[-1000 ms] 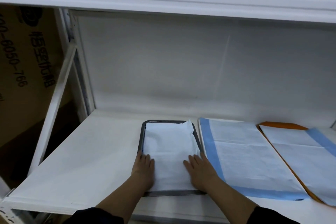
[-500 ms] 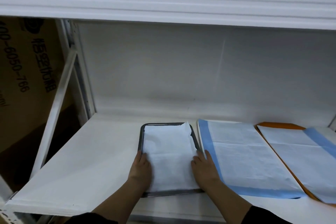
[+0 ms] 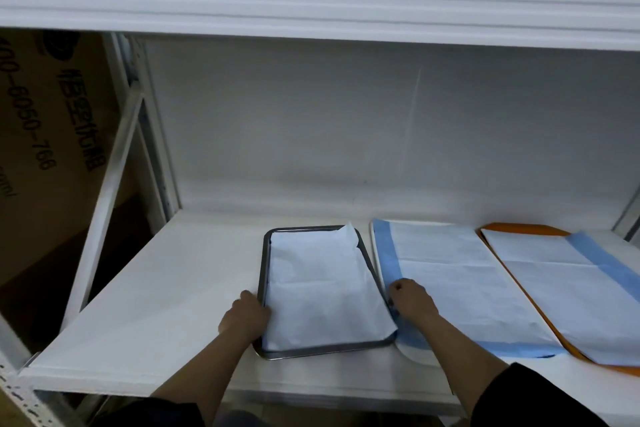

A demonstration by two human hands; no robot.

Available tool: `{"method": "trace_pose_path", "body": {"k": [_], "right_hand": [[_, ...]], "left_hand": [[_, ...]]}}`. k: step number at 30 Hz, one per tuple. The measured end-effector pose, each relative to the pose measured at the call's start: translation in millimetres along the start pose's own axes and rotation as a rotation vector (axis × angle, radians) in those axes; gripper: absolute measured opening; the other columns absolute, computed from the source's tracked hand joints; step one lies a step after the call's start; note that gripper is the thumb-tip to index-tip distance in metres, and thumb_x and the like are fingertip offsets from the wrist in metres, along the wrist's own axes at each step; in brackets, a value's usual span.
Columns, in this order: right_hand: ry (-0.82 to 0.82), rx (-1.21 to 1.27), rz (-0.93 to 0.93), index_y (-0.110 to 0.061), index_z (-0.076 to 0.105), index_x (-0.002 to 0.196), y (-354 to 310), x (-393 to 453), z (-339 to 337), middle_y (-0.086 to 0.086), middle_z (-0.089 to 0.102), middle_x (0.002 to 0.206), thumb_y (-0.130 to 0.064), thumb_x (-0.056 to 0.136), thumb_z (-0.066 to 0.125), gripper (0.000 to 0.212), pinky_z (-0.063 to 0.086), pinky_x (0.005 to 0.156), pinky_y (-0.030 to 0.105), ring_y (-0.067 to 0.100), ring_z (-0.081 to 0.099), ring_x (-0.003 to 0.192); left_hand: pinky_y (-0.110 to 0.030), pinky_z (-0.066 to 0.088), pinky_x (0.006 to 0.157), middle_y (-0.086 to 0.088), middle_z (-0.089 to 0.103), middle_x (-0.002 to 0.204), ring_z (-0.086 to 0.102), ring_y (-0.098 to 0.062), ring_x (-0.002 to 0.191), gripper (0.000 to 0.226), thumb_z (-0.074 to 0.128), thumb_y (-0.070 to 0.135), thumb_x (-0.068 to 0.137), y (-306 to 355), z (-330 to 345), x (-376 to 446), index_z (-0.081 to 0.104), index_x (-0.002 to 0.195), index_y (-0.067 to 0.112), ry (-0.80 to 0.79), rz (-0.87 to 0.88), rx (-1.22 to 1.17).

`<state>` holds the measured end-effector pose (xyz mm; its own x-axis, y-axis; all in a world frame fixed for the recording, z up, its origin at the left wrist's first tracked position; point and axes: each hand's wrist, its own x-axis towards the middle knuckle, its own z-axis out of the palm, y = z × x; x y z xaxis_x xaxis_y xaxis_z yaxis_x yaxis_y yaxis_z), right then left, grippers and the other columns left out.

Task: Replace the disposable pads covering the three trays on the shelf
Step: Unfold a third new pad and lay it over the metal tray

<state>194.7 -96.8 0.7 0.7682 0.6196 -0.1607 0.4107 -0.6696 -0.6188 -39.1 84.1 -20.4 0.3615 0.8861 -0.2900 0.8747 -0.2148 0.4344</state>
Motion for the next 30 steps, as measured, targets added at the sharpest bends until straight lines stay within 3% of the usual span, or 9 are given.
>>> {"method": "trace_pose_path", "body": {"k": [3, 8, 14, 21, 26, 30], "right_hand": [[-0.118, 0.049, 0.013, -0.015, 0.046, 0.063, 0, 6, 2, 0.002, 0.055, 0.069, -0.033, 0.094, 0.051, 0.036, 0.037, 0.057, 0.024, 0.016, 0.052, 0.066], [-0.152, -0.006, 0.004, -0.008, 0.064, 0.089, 1, 15, 8, 0.011, 0.068, 0.091, -0.032, 0.088, 0.059, 0.025, 0.049, 0.075, 0.030, 0.023, 0.065, 0.082], [-0.111, -0.073, 0.002, -0.014, 0.054, 0.087, -5, 27, 6, 0.002, 0.059, 0.089, -0.029, 0.089, 0.056, 0.015, 0.042, 0.071, 0.026, 0.016, 0.056, 0.080], [-0.122, -0.076, 0.013, -0.019, 0.048, 0.072, -1, 39, 5, -0.001, 0.056, 0.078, -0.029, 0.084, 0.060, 0.019, 0.037, 0.061, 0.024, 0.014, 0.054, 0.074], [-0.099, -0.074, -0.009, -0.018, 0.053, 0.084, 1, 34, 8, -0.001, 0.058, 0.085, -0.033, 0.090, 0.054, 0.016, 0.041, 0.071, 0.026, 0.016, 0.055, 0.080], [-0.107, -0.111, 0.005, -0.016, 0.057, 0.089, -1, 25, 4, 0.001, 0.061, 0.088, -0.040, 0.093, 0.049, 0.026, 0.041, 0.069, 0.026, 0.017, 0.057, 0.081]], "left_hand": [[-0.032, 0.047, 0.087, -0.013, 0.059, 0.120, 0.059, -0.031, 0.107, 0.036, 0.044, 0.027, 0.090, -6, 2, 9, 0.052, 0.119, 0.006, -0.079, -0.020, -0.058], [-0.031, 0.043, 0.085, -0.008, 0.059, 0.116, 0.056, -0.027, 0.105, 0.027, 0.043, 0.026, 0.090, -1, 0, 25, 0.054, 0.110, 0.011, -0.047, -0.016, -0.032], [-0.032, 0.043, 0.085, -0.010, 0.059, 0.115, 0.057, -0.028, 0.105, 0.027, 0.045, 0.026, 0.089, 10, -1, 56, 0.055, 0.108, 0.010, -0.020, 0.014, -0.022], [-0.033, 0.044, 0.085, -0.011, 0.061, 0.113, 0.057, -0.030, 0.104, 0.022, 0.044, 0.024, 0.089, 14, 1, 66, 0.056, 0.101, 0.010, -0.012, 0.036, -0.026], [-0.031, 0.045, 0.083, -0.010, 0.060, 0.115, 0.058, -0.029, 0.104, 0.027, 0.044, 0.027, 0.090, 12, 2, 61, 0.056, 0.108, 0.010, -0.030, 0.045, -0.038], [-0.033, 0.045, 0.089, -0.012, 0.054, 0.125, 0.054, -0.028, 0.106, 0.037, 0.042, 0.029, 0.093, 20, -6, 50, 0.046, 0.124, 0.008, -0.017, 0.044, -0.054]]}}
